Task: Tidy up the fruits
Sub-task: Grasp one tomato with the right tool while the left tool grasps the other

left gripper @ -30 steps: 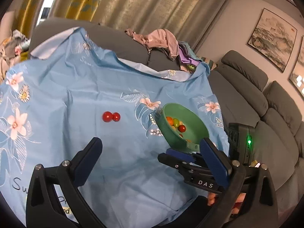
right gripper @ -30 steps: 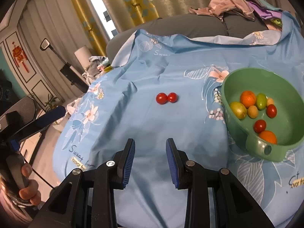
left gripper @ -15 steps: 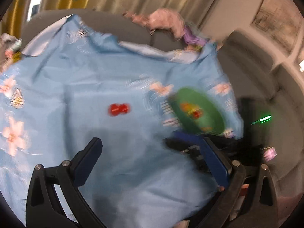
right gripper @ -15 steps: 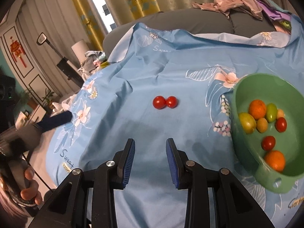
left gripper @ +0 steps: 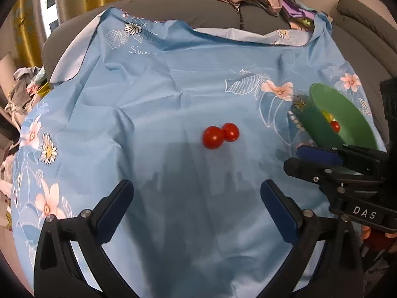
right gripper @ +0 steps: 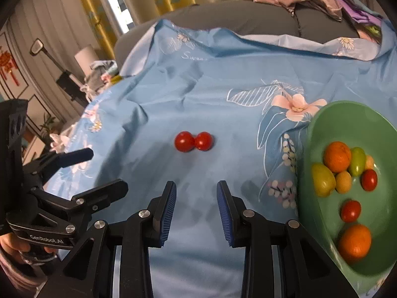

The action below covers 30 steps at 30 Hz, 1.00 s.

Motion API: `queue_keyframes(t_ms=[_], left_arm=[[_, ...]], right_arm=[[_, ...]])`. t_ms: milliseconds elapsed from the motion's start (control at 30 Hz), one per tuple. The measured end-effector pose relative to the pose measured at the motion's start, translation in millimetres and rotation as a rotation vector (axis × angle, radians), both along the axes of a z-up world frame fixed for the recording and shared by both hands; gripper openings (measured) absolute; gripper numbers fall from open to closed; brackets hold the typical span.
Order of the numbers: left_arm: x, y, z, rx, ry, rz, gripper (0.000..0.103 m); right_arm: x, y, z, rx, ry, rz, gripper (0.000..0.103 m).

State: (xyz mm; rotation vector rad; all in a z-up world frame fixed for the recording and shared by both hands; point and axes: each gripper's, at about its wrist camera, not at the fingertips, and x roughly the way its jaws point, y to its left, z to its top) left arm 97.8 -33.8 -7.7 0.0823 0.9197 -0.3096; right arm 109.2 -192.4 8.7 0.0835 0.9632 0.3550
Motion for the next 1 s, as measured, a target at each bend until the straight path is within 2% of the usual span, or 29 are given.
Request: queue_keyframes(t_ms=[133,367,567,800,1000], left_arm=[[14.7,-6.7,-6.2,0.026,-0.008,-0.027,0.101],[37.4,2.5,-17.8,0.047,-0.004,-0.02,0.1],[49.8,12.7,-25.9,0.01,0.029,-0.009,0.1],[61.5,12.1,-28.4,0.0,0.044,0.0,0.1],[70.7,10.4,-29.9,-0.004,0.066,0.014,0.099]], right_arm=[[22.7,7.3,-10.4,-0.005,0.029,0.005,0.034],[62.8,19.6,-28.9,-0.025,0.068,0.022,0.034],[80.1,25.7,-38.3,-0.074,0.07,0.031,0.034],[95.8,32.7,-43.7,-0.069,0.115,0.059,0.034],[99.9,36.9,-45.0,-0.129,0.093,0.078,0.031]])
